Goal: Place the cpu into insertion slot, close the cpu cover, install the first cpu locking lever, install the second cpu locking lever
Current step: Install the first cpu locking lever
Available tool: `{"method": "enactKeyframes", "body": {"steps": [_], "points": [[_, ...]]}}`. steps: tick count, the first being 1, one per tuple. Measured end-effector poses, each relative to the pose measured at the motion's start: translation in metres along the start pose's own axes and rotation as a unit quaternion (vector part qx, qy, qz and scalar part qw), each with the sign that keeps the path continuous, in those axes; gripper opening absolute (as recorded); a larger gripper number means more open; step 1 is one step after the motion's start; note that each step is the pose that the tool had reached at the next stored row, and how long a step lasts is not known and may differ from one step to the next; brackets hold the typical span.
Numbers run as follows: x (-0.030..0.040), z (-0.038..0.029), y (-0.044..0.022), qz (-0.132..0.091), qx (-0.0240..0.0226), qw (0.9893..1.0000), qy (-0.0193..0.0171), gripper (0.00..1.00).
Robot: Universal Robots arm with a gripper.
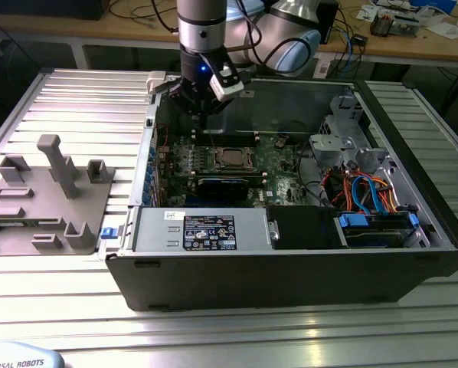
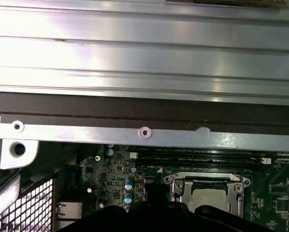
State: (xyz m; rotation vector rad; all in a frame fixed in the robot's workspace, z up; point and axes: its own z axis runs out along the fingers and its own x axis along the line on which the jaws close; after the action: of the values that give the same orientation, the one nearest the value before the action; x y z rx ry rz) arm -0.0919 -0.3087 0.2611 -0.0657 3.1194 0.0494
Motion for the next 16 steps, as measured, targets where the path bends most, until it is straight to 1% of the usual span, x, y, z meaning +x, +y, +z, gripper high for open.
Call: {"method": "enactKeyframes", "body": {"steps": [3,7,10,16], "points": [[-0.0020,0.0000,-0.0001,0.000,0.0000,1.0000,0.0001,0.11],[-0.0095,0.0002,-0.0004,0.000,0.0000,1.0000,0.0004,0.11],[-0.0135,0.0002,-0.0006,0.000,0.0000,1.0000,0.0006,0.11],[-0.0148,0.0003,-0.0006,0.000,0.0000,1.0000,0.0006,0.11]]}}
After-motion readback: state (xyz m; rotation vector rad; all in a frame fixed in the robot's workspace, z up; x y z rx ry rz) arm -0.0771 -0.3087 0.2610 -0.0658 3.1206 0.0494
